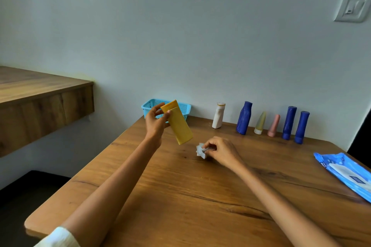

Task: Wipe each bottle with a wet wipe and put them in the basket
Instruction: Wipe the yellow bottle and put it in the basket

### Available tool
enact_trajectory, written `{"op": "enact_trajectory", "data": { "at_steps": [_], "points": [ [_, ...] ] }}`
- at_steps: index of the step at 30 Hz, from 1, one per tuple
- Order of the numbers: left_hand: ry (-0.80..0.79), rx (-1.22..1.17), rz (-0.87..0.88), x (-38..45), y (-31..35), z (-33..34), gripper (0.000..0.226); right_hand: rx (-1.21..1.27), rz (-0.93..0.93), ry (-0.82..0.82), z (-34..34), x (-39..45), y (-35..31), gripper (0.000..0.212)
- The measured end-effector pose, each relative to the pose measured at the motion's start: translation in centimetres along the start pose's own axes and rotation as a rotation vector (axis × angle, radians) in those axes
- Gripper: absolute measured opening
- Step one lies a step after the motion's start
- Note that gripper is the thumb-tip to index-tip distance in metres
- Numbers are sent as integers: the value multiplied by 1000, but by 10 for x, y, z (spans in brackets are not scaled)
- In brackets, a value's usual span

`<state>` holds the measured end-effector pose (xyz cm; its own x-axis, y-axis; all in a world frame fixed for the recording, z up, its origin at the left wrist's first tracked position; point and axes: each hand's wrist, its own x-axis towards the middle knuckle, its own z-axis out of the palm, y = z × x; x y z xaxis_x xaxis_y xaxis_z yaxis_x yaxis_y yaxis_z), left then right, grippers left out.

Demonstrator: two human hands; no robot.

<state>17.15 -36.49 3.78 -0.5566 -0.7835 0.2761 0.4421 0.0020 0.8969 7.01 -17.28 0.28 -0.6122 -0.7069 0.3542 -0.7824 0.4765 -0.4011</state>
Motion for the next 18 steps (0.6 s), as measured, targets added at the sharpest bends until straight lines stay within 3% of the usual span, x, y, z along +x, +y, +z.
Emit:
{"op": "enact_trajectory", "data": {
  "at_steps": [5,10,14,18],
  "points": [
    [-27,198,68,1,-1,6,43,24,23,-117,-7,-6,6,16],
    [50,587,258,10,-2,1,44,63,-4,-131,-5,-11,12,17],
    [43,646,268,16,-3,-5,44,72,-2,-112,-3,-9,12,15],
    [-67,725,282,16,-4,-7,46,58,-28,-143,-6,-8,14,17]
  ]
}}
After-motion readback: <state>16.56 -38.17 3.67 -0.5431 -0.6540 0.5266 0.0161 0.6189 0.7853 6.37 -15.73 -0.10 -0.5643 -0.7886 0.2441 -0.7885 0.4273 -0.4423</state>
